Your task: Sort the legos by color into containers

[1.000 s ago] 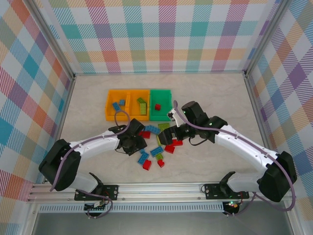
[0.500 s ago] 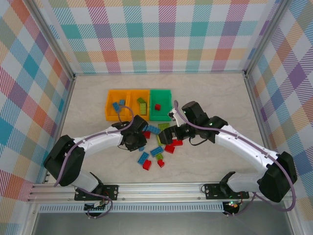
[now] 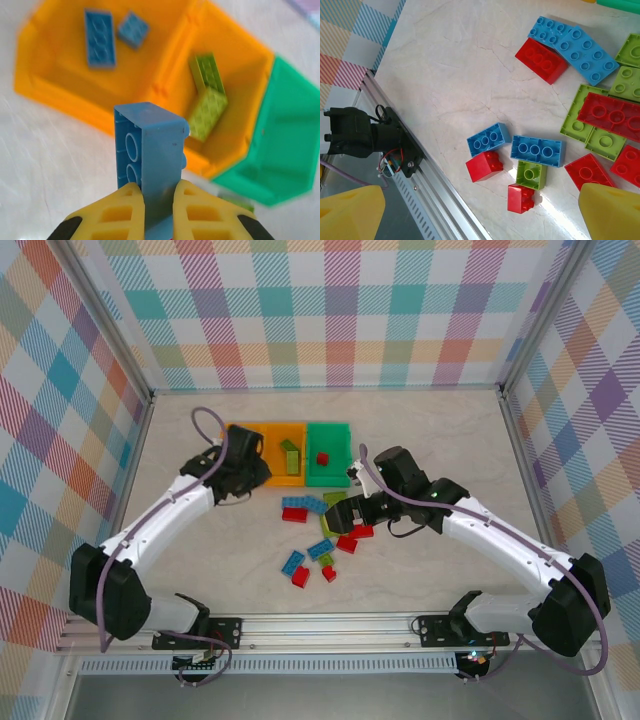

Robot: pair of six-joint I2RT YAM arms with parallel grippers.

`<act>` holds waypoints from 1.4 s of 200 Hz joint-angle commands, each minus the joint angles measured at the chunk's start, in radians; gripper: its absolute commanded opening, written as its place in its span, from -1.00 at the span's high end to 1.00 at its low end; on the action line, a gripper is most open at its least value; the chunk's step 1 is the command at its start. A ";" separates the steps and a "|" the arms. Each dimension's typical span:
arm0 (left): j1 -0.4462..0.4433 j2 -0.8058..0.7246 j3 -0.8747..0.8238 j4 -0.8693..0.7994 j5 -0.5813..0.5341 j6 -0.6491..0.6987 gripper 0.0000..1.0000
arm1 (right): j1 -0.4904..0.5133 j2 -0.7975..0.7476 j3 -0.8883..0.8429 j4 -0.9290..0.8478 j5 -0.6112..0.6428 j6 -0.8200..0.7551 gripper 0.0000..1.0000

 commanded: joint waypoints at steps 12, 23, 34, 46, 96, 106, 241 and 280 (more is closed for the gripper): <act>0.118 0.185 0.127 0.088 0.039 0.103 0.78 | 0.008 -0.052 0.004 -0.004 0.019 0.021 -0.99; 0.148 0.255 0.182 0.086 0.068 0.110 0.76 | 0.007 -0.067 -0.002 -0.012 0.028 0.028 -0.99; 0.169 0.318 0.243 0.065 0.082 0.108 0.73 | 0.007 -0.082 -0.011 -0.018 0.042 0.035 -0.99; 0.186 0.368 0.296 0.043 0.094 0.108 0.65 | 0.009 -0.101 -0.022 -0.028 0.075 0.047 -0.99; 0.194 0.371 0.356 0.010 0.114 0.122 0.08 | 0.006 -0.142 -0.074 -0.094 0.384 0.183 -0.99; 0.194 0.342 0.345 0.001 0.116 0.130 0.08 | 0.007 -0.128 -0.079 -0.088 0.380 0.185 -0.99; -0.389 -0.516 -0.089 -0.235 0.356 1.156 -0.70 | 0.066 0.525 0.270 -0.138 0.434 0.084 -0.99; -0.401 -0.668 -0.245 -0.203 0.412 1.213 -0.74 | 0.073 0.646 0.329 -0.160 0.468 0.078 -0.99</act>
